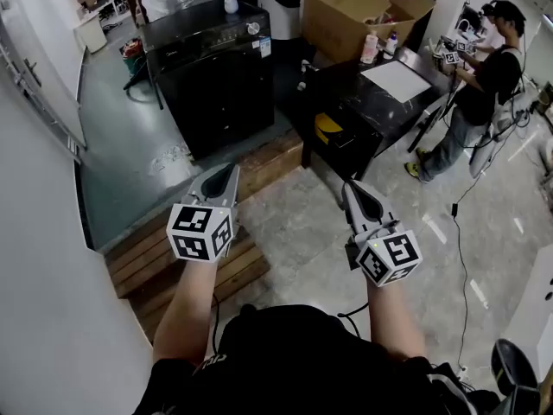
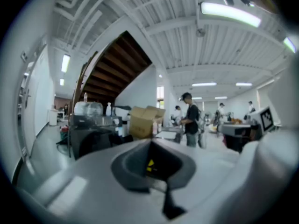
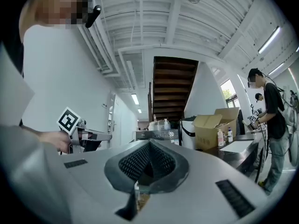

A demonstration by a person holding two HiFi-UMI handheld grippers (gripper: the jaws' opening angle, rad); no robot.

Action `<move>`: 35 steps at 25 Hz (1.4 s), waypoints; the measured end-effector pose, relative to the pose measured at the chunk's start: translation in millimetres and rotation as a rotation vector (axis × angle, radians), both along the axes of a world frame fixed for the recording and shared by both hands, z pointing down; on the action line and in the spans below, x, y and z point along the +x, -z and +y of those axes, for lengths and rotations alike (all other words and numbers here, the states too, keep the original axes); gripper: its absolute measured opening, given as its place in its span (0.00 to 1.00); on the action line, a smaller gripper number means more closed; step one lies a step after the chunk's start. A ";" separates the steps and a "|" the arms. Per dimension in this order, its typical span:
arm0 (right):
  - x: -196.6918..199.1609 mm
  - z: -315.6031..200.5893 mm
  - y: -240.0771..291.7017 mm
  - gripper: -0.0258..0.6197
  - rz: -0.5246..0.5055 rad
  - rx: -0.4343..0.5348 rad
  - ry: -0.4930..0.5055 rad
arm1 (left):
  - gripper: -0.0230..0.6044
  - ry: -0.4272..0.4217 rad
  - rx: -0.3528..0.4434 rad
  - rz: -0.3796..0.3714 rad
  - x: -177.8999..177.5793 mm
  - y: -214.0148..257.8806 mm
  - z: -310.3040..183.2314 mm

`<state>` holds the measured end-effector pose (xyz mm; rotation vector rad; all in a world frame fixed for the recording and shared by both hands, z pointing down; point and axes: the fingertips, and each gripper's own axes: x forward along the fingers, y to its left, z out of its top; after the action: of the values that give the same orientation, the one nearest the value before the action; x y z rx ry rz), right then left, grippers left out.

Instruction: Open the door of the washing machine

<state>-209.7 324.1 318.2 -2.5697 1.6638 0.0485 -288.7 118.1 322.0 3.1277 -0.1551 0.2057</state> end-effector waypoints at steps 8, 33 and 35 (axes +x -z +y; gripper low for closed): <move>15.4 41.3 -17.2 0.03 -0.058 -0.018 -0.040 | 0.05 0.005 -0.020 -0.002 8.2 -11.4 35.9; 97.6 -23.6 -62.6 0.03 -0.149 -0.139 0.011 | 0.05 0.016 -0.126 -0.013 109.3 -52.0 -46.6; 109.3 -38.3 -61.5 0.03 -0.146 -0.145 0.015 | 0.05 0.019 -0.143 -0.018 124.4 -55.6 -64.1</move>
<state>-100.4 285.9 379.7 -2.5899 1.6915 -0.2638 -164.3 54.0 377.6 2.9819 -0.1630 0.2331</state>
